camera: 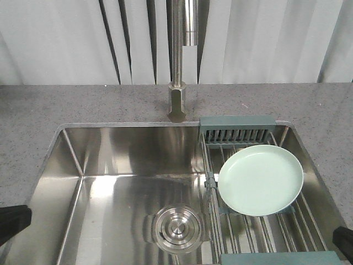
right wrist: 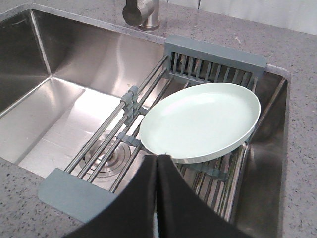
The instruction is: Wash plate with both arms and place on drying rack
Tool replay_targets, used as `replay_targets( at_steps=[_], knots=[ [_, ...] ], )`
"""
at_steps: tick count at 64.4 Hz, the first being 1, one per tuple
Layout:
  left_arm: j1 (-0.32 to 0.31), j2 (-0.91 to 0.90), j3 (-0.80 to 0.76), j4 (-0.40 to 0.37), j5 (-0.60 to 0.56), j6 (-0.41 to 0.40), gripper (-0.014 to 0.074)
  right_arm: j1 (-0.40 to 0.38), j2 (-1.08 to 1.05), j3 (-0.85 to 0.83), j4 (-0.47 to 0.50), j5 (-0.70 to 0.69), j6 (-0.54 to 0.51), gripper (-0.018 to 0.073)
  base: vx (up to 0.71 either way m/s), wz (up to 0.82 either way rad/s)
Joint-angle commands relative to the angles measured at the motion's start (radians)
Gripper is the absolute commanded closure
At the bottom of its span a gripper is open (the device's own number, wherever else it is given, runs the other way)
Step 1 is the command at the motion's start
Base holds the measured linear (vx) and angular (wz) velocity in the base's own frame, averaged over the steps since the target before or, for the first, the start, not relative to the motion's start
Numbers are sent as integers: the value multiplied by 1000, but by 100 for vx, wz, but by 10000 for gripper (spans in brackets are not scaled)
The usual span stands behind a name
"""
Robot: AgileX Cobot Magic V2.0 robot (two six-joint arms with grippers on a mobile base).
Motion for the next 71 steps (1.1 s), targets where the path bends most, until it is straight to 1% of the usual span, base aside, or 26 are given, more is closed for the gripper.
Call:
replay_targets(
  at_steps=[1, 54, 61, 67, 71],
  knots=[
    [1, -20, -4, -24, -87, -10, 602, -3, 10, -29, 5, -45, 6, 565, 0, 0],
    [1, -25, 2, -24, -89, -10, 602, -3, 10, -29, 5, -45, 6, 565, 0, 0],
    [1, -25, 58, -1, -127, -12, 602, -3, 10, -29, 5, -45, 6, 565, 0, 0],
    [1, -25, 160, 42, -183, -12, 602, -3, 10, -29, 5, -45, 6, 565, 0, 0],
    [1, -28, 239, 49, -223, -12, 602, -3, 10, -29, 5, -45, 6, 565, 0, 0]
  ],
)
